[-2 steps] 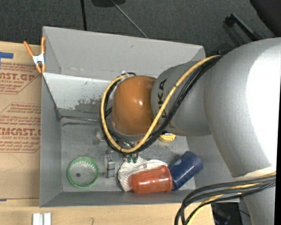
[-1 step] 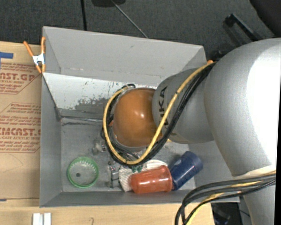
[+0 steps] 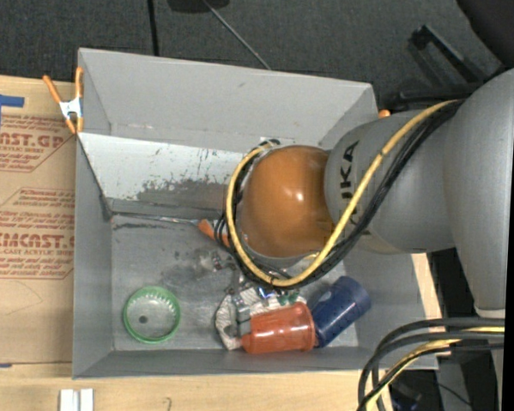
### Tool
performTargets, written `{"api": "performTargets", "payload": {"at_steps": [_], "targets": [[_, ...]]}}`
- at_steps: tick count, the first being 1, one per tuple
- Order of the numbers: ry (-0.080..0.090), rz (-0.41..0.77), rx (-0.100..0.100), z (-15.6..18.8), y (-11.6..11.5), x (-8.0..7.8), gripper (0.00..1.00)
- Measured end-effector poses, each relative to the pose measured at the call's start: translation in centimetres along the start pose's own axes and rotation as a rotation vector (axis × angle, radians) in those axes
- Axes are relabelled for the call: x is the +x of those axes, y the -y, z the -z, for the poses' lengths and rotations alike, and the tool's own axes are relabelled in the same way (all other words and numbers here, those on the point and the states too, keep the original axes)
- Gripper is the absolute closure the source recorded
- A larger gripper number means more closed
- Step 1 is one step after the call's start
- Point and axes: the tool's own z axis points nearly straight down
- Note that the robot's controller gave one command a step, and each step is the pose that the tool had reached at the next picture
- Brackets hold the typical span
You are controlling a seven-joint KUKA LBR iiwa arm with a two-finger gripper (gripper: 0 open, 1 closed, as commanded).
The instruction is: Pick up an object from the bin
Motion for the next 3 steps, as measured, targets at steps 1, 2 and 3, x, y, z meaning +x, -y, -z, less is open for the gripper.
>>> {"api": "performTargets", "payload": {"at_steps": [1,2,3], "targets": [[0.01,-0.092,0.002,1.1,2.7,1.9,0.0],[0.006,-0.03,0.0,-2.6,5.0,3.3,0.0],[0.008,-0.09,0.0,-5.1,5.6,4.7,1.0]]}}
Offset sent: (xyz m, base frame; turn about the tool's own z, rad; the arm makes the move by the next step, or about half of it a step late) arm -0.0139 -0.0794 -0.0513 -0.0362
